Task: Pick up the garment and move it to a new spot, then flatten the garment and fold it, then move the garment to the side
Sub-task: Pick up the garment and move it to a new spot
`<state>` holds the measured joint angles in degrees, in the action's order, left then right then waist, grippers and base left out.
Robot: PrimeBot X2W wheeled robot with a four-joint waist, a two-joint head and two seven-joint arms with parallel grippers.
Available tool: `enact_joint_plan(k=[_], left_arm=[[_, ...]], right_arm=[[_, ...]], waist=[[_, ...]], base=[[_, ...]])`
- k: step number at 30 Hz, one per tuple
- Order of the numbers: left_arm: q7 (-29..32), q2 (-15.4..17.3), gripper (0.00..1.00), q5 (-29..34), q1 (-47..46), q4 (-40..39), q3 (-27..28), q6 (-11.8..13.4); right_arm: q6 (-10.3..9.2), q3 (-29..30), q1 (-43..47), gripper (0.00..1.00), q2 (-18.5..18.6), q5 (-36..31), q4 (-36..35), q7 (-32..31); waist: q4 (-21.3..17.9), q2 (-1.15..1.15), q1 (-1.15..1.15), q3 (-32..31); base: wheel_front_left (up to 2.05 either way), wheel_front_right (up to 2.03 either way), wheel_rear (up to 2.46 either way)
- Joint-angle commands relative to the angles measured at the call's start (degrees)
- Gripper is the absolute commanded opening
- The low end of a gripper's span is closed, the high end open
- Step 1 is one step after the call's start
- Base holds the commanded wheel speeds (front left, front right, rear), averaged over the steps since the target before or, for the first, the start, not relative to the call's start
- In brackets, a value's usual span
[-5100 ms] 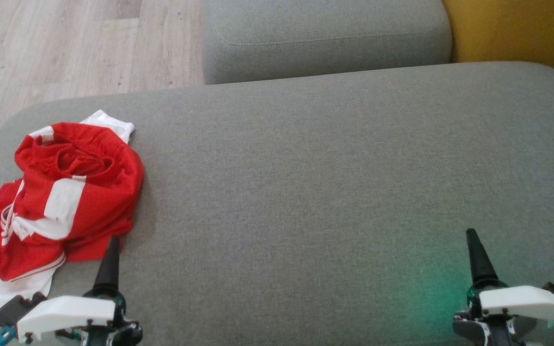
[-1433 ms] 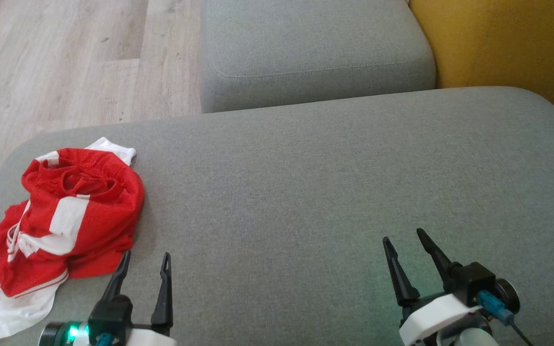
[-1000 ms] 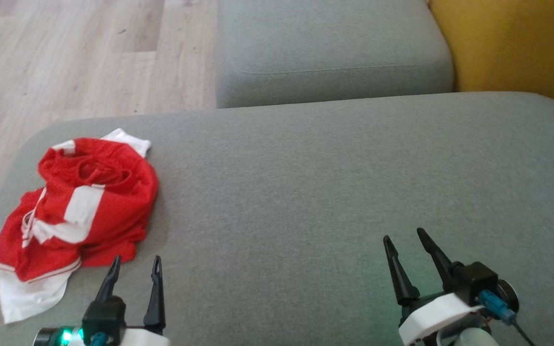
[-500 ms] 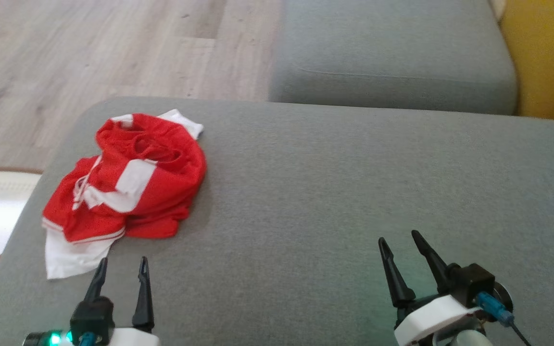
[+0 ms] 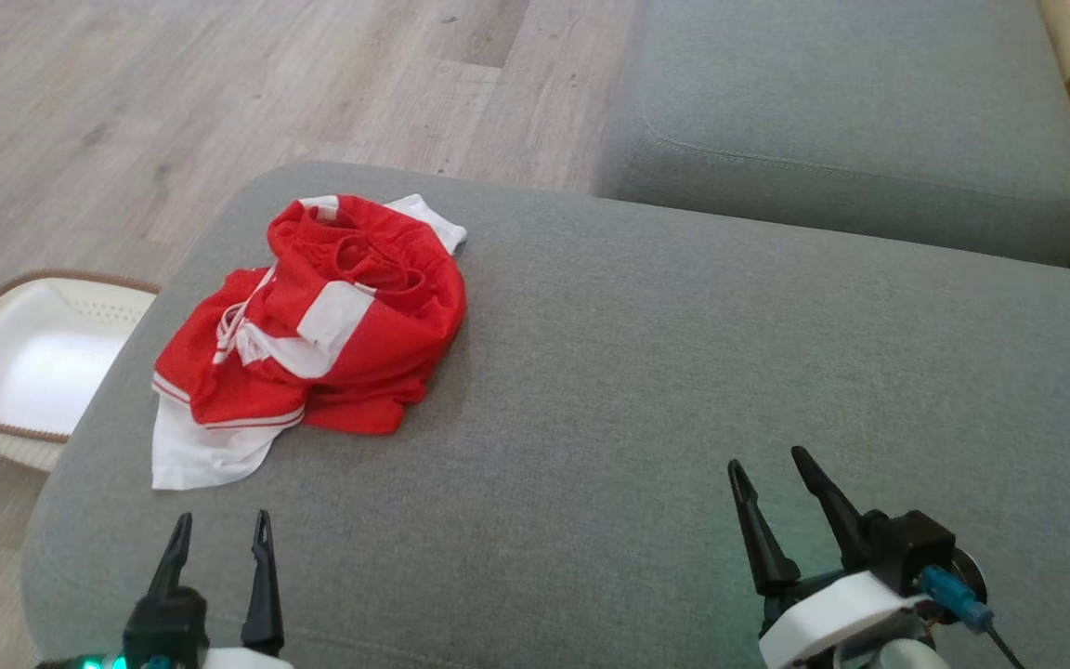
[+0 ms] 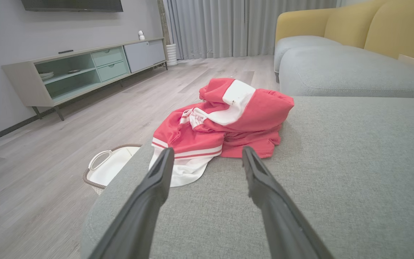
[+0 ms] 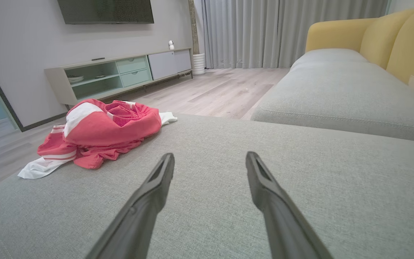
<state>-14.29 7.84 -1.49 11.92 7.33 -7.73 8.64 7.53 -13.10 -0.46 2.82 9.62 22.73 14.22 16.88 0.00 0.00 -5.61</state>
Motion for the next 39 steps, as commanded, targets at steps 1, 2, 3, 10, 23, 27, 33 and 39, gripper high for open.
enact_joint_plan(k=[1, 2, 3, 10, 23, 27, 33, 39], left_arm=[[-0.71, 0.49, 1.00, 0.55, -2.38, -2.33, 2.16, 0.39], [-0.71, 0.48, 1.00, 0.61, -2.33, -2.40, 2.14, 0.40], [-0.71, 0.49, 1.00, 0.66, -2.27, -2.50, 2.12, 0.40], [-0.71, 2.88, 1.00, 2.16, -5.01, -5.53, 1.50, -0.56], [0.29, 11.57, 1.00, 2.67, -38.89, -2.22, 1.27, -9.03], [3.96, 11.71, 1.00, 2.30, -47.38, 3.57, 0.84, -10.55], [12.07, 11.40, 1.00, 2.26, -60.72, 18.93, -1.96, -13.38], [20.06, 11.36, 1.00, 1.30, -70.37, 38.31, -1.87, -13.54]], right_arm=[[-0.04, -1.05, -1.35, 1.00, 0.06, 0.27, -2.01, 0.78], [-0.04, -1.01, -1.31, 1.00, 0.06, 0.25, -2.06, 0.78], [-0.04, -0.97, -1.26, 1.00, 0.06, 0.21, -2.12, 0.78], [-0.04, -1.00, -1.23, 1.00, 0.06, -0.55, -2.06, 0.78], [-0.04, 2.35, -7.73, 1.00, 1.99, -6.36, -3.87, 0.78], [-0.04, 3.11, -8.71, 1.00, 3.57, -6.77, -4.68, 0.78], [-0.04, 4.68, -10.15, 1.00, 6.35, -6.89, -6.44, 0.78], [-0.04, 6.00, -11.79, 1.00, 7.63, -6.84, -8.64, 0.78]], waist=[[0.27, 0.00, 0.00, 0.09], [0.43, 0.00, 0.00, 0.14], [0.58, 0.00, 0.00, 0.22], [0.48, 0.00, 0.00, 2.19], [-3.53, 0.00, 0.00, 17.83], [-4.28, 0.00, 0.00, 21.01], [-5.22, 0.00, 0.00, 25.77], [-6.50, 0.00, 0.00, 29.71]], base=[[0.00, 0.00, 0.00], [0.00, 0.00, 0.00], [0.00, 0.00, 0.00], [0.00, 0.00, 0.00], [0.00, 0.00, 0.00], [0.00, 0.00, 0.00], [0.00, 0.00, 0.00], [0.00, 0.00, 0.00]])
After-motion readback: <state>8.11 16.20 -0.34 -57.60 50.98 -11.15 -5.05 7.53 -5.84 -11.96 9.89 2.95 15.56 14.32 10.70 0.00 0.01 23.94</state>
